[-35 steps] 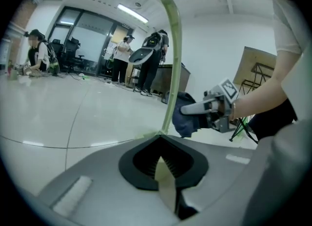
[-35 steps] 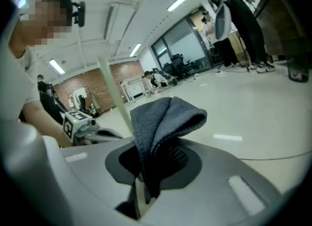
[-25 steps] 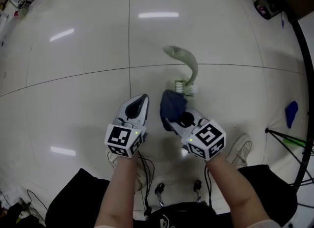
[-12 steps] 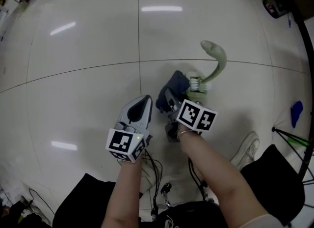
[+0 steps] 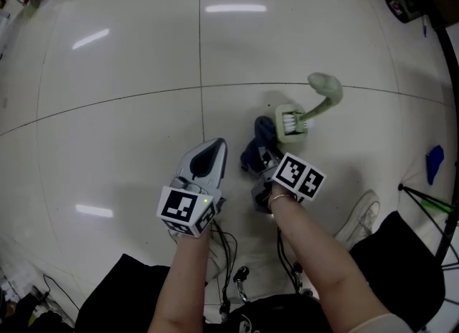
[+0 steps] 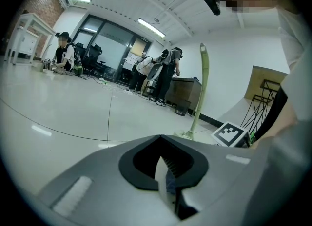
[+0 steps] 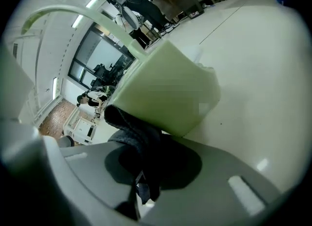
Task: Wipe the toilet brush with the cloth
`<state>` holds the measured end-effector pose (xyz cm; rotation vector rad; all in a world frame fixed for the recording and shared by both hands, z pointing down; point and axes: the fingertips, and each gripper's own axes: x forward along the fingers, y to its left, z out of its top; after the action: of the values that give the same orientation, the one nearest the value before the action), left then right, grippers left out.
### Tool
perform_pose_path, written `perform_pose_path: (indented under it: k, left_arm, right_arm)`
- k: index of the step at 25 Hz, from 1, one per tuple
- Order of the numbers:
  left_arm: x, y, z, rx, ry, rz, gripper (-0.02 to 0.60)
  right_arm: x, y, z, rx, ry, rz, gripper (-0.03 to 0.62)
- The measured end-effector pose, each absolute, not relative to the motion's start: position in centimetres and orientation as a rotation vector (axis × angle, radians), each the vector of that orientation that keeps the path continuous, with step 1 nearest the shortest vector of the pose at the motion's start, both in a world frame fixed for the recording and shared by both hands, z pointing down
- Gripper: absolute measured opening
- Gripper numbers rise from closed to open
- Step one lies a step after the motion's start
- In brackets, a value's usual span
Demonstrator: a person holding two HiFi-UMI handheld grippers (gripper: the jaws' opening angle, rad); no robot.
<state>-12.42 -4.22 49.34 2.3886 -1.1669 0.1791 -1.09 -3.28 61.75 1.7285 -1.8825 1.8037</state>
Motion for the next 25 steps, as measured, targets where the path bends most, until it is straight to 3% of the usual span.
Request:
perform_pose_path:
  k: [8,13,19,25]
  left_arm:
    - [-9.3,-5.0,47.4,2.43,-1.144,0.17,0.006]
    - [-7.9,-8.2,41.4,2.477,-1.211,0.057,0.006]
    - [-7.2,-10.4,26.8,2.67,-1.33,-0.173,0.005]
    - [-4.6,-10.0,21.1,2.851,-1.241,-0.099,0.006]
  right_arm:
    - [1.9,2.9,63.6,1.622,-1.721,1.959,0.064]
    - [9.0,3.8,60.1,1.748,-1.694,1.765,0.063]
    - [13.8,-4.1,44.0,1.775,-2.135,1.258,0.063]
    - [7.6,-9.3,25.3,1.49,-2.66,0.84,0.063]
